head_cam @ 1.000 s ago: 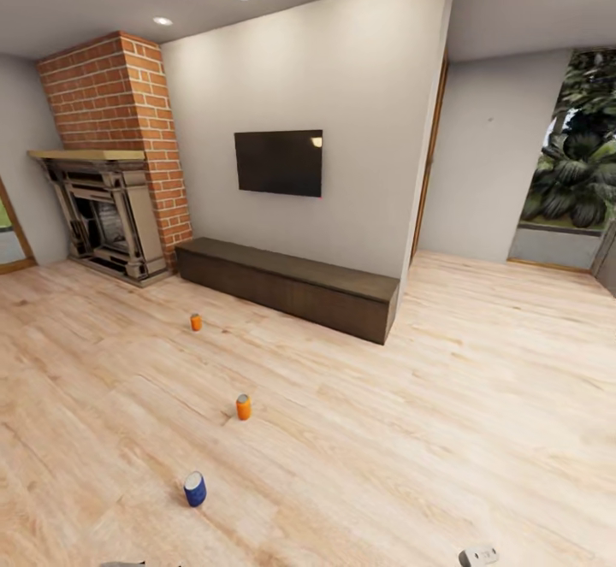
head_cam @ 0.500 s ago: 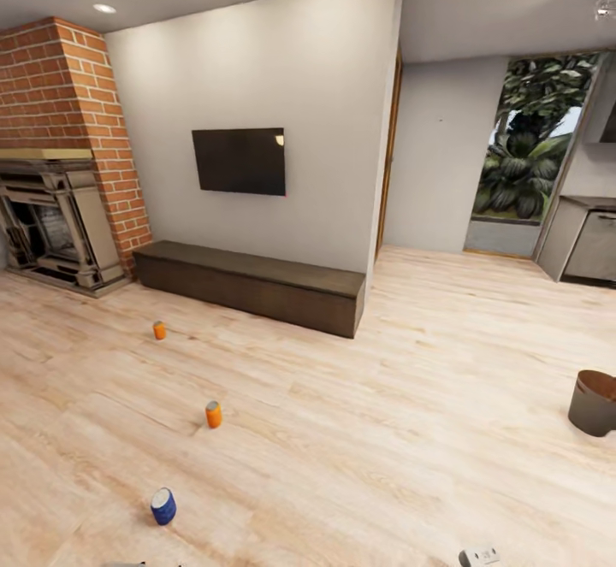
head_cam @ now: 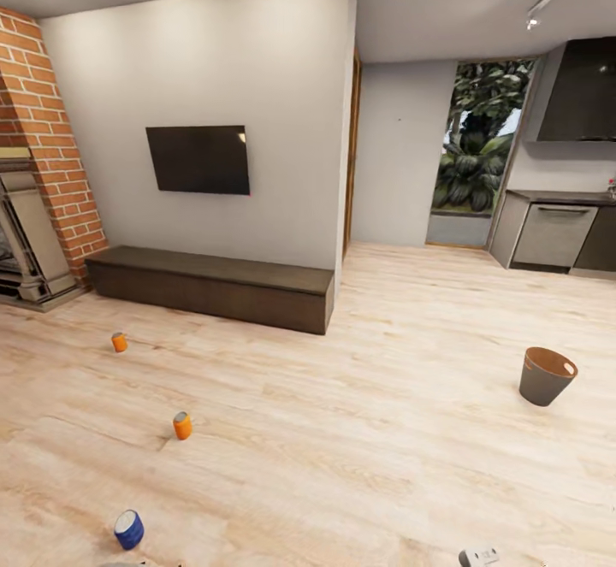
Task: Put the three can of soda from the living room inside the tash can in the kitchen.
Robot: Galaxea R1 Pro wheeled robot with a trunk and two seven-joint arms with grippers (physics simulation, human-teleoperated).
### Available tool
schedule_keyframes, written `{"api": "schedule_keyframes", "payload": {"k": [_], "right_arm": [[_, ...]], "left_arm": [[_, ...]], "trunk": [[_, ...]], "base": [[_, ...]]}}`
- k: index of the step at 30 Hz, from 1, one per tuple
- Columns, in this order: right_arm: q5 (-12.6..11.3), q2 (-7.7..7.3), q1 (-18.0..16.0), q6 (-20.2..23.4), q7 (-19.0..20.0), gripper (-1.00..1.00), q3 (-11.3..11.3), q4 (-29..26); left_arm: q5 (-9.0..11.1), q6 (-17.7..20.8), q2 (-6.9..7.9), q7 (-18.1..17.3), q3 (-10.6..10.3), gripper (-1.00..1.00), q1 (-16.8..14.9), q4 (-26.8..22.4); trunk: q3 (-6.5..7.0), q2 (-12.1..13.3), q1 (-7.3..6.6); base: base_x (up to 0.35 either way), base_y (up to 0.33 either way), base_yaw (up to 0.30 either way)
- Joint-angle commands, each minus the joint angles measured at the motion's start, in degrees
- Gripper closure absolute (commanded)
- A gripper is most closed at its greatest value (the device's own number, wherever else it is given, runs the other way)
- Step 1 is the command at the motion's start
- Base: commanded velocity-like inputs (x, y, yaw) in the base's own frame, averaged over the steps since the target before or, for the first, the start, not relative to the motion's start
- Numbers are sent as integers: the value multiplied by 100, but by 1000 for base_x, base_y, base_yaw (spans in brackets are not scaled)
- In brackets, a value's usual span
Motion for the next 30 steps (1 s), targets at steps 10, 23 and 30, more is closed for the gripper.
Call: {"api": "schedule_keyframes", "payload": {"k": [10,23,30], "right_arm": [[0,-1,0,-15,0,-100,8,0],[0,3,0,-14,11,-100,9,0],[7,1,0,-8,16,-100,10,0]], "left_arm": [[0,8,0,0,0,-100,-2,0],[0,16,0,0,0,-100,-1,0],[0,17,0,0,0,-100,0,0]], "trunk": [[-5,0,0],[-5,0,0],[-12,0,0]], "base": [[260,-49,-54],[332,-73,-2],[334,-75,-142]]}}
